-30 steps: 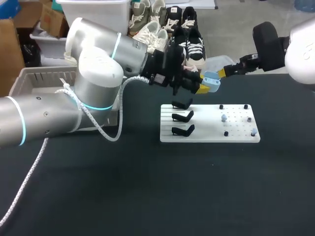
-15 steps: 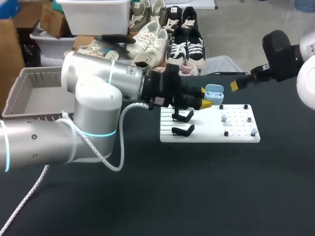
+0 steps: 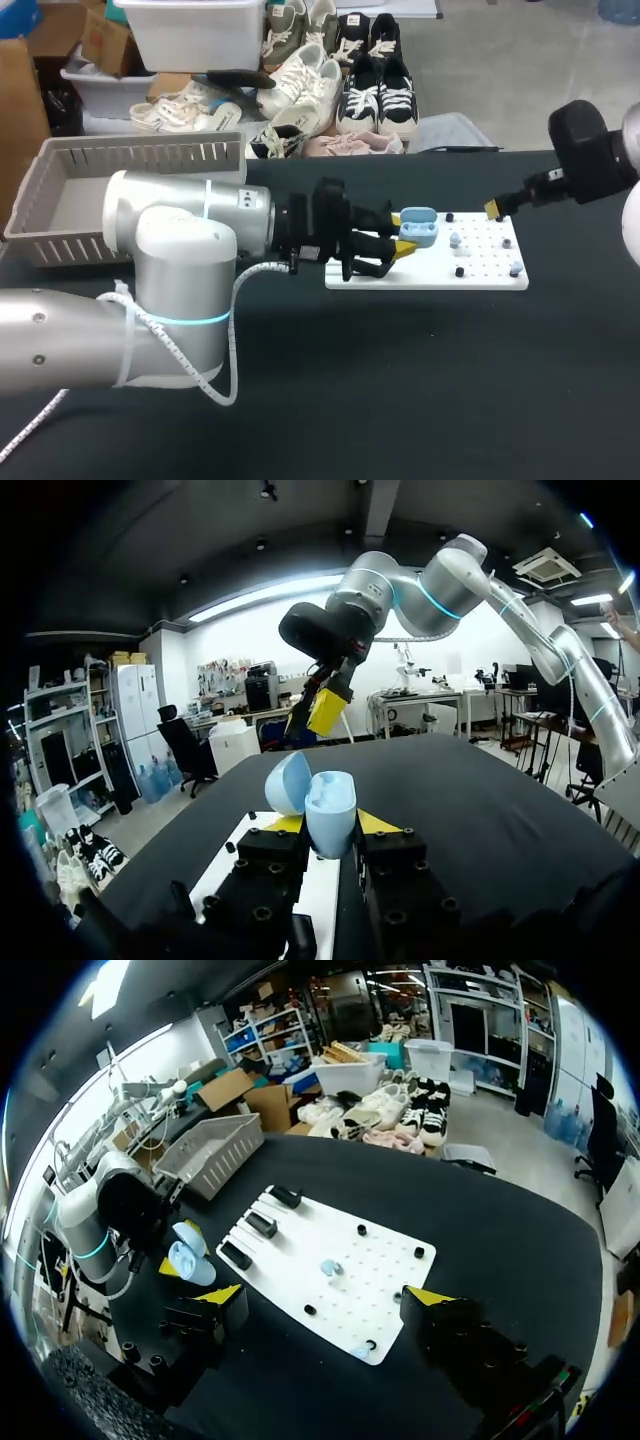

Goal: Pick up each earbud case from the left stands, insert the matching earbuds, close the lid, and place the case in the box.

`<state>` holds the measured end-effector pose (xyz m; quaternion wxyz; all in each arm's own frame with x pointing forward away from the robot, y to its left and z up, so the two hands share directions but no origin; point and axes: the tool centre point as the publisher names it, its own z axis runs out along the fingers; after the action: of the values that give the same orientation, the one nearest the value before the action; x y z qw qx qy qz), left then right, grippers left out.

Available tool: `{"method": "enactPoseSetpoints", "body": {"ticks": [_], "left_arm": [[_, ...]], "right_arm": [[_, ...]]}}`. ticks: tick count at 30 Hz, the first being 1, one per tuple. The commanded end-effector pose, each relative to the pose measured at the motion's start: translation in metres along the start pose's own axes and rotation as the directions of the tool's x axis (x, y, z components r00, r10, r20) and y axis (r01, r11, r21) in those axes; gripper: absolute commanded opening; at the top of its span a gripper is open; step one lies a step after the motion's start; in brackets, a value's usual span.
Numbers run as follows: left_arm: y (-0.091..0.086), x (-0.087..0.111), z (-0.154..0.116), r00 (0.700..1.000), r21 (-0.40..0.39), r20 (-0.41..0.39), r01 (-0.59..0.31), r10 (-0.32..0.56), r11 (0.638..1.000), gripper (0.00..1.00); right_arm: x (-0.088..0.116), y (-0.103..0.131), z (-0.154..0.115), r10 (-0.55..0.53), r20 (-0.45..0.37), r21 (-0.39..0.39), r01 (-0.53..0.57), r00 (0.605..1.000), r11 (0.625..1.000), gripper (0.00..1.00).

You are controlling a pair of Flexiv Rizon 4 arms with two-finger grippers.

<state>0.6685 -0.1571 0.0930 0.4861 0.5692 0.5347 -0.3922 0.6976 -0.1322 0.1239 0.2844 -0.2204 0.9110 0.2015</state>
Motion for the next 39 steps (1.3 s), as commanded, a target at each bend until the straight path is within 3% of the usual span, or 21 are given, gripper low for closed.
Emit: {"method": "enactPoseSetpoints", "body": {"ticks": [1, 19, 27, 32, 39], "left_arm": [[-0.002, 0.004, -0.014, 1.0, -0.111, 0.013, 0.0, 0.002, 0.994, 0.0], [0.02, 0.014, -0.022, 0.998, 0.029, -0.008, 0.057, -0.057, 0.998, 0.0], [0.022, 0.013, -0.018, 0.998, 0.031, -0.001, 0.056, -0.056, 0.998, 0.0], [0.021, 0.012, -0.017, 0.998, -0.009, -0.018, 0.059, -0.059, 0.998, 0.0], [0.021, 0.012, -0.017, 0.998, -0.009, -0.018, 0.059, -0.059, 0.998, 0.0]], "right_arm": [[0.008, 0.007, -0.004, 0.008, 0.002, 0.044, -0.008, 1.0, 0.999, 1.0], [0.017, 0.014, 0.0, 0.033, -0.009, 0.049, -0.033, 0.999, 0.998, 1.0], [0.021, 0.012, 0.0, 0.038, -0.007, 0.049, -0.038, 0.999, 0.998, 1.0], [0.023, 0.01, 0.0, 0.038, -0.008, 0.046, -0.038, 0.999, 0.998, 1.0], [0.029, 0.007, -0.001, -0.006, -0.108, 0.117, 0.019, 0.994, 0.993, 1.0]]}}
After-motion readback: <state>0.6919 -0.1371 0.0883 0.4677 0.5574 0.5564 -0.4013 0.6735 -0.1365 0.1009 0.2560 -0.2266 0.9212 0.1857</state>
